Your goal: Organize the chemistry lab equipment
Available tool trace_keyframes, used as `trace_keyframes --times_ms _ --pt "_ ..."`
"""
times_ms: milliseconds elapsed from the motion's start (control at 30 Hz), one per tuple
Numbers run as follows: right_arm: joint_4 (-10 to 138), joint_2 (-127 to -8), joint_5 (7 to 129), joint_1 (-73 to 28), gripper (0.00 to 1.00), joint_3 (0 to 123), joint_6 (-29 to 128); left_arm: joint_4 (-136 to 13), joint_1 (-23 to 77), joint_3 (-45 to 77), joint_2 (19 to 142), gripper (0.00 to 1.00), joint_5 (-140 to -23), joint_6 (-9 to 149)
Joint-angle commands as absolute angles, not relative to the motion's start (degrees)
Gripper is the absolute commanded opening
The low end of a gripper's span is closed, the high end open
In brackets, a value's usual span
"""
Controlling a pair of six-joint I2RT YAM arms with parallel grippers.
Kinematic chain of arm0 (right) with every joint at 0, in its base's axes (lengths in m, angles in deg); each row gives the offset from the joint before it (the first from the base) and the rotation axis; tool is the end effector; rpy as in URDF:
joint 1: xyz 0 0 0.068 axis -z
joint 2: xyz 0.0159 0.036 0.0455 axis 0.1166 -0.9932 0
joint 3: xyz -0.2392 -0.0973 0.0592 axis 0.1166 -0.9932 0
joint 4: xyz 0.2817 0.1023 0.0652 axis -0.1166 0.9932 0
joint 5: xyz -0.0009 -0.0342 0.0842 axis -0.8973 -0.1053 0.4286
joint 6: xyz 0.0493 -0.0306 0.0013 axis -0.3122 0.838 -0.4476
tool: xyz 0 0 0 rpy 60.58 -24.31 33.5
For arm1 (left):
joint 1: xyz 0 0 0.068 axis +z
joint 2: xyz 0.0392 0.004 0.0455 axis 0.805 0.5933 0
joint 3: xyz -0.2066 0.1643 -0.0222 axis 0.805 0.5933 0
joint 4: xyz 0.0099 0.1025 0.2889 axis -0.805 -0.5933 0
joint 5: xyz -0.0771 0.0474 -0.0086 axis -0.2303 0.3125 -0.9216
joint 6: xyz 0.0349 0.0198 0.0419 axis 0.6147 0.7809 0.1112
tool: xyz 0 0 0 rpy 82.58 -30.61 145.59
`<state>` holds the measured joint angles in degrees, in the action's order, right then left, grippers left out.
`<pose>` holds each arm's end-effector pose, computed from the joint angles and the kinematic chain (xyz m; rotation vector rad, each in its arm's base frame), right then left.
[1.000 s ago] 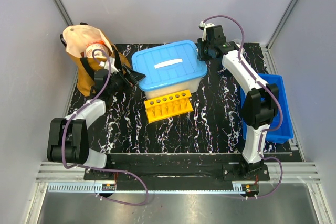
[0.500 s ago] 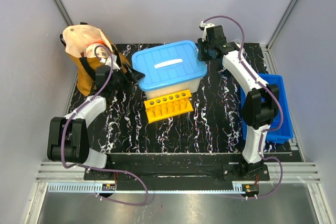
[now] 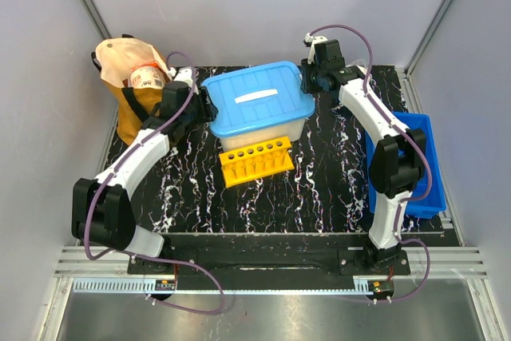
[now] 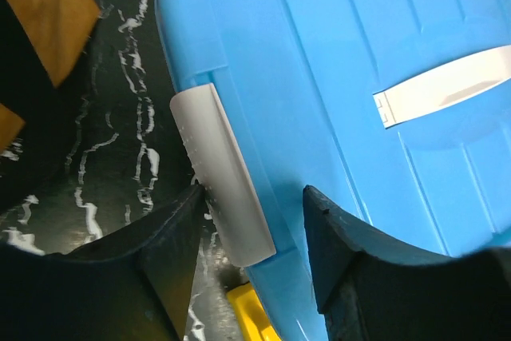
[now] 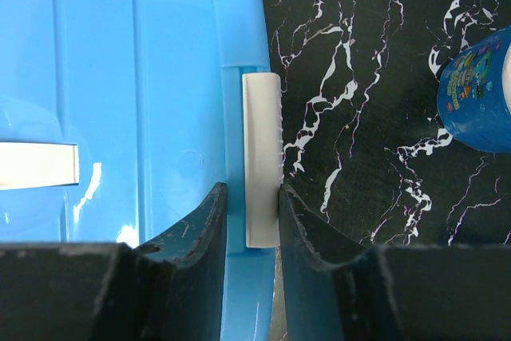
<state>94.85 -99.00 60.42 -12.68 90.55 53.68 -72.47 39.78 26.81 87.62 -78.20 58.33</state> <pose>0.4771 0.1679 0.2995 -0.3344 2.2291 0.2066 0.3703 -0.0948 0.2603 -0.1145 2.1203 -0.4727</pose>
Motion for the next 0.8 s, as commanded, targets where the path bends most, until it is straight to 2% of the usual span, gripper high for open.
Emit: trace_keyframes --times_ms 0,400,600,767 --pt "101.93 -99.56 67.59 -14.31 0.07 87.38 53.5 -78.56 35.59 21.23 90.32 0.54 -71.43 66.74" --pt "101.31 -99.03 70.06 -14.22 0.07 85.97 54.12 -81.12 33.22 18.23 94.19 0.47 -71.16 68.85" --pt "101.75 -99.38 69.7 -14.22 0.14 87.55 53.33 -82.96 33.22 16.74 93.94 0.57 -71.25 68.68" --pt "103.24 -100.09 69.8 -14.22 0.13 91.15 52.89 -83.66 33.22 15.51 93.49 0.63 -71.78 68.41"
